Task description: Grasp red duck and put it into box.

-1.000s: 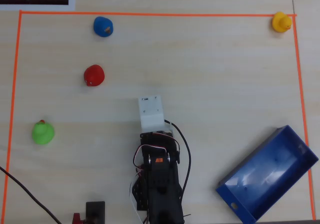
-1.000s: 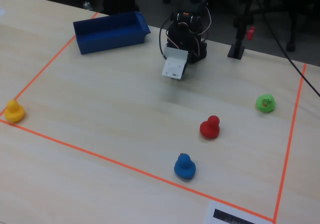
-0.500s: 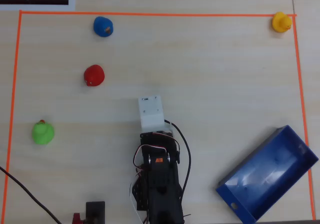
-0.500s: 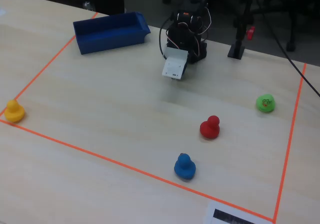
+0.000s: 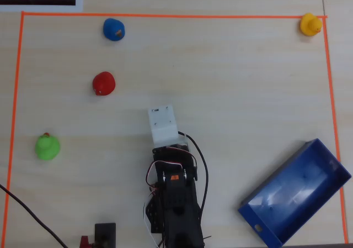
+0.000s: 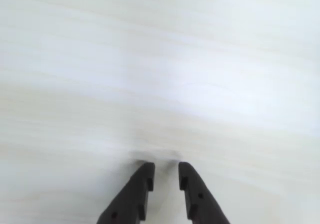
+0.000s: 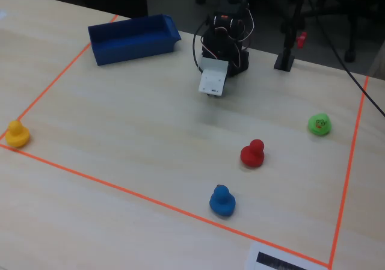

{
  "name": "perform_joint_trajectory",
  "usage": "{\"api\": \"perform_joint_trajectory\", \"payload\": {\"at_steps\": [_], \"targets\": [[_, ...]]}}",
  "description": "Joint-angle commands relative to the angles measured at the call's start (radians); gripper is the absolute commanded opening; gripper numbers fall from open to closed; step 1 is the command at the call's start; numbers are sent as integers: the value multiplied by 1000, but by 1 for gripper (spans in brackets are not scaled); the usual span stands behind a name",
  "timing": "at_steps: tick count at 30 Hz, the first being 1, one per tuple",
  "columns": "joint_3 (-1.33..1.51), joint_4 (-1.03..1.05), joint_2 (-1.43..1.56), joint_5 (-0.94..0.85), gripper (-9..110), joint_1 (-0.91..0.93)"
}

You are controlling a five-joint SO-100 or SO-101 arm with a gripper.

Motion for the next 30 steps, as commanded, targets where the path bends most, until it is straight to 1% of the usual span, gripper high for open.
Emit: {"api": "perform_joint_trajectory", "payload": {"at_steps": [1,5,7,11,16,22,26,30], "targets": [[-17,-120,-55,-32,4,-29],[-120,-511,-313,60,5,-166],[-207,-680,-469,107,8,-235],[-405,-882,-790,138,14,-333],[-649,-951,-1117,195,24,-407],[-882,-966,-1433,273,26,-443],[-959,-1025,-1578,301,28,-437],[-1054,-1025,-1703,327,29,-423]]}}
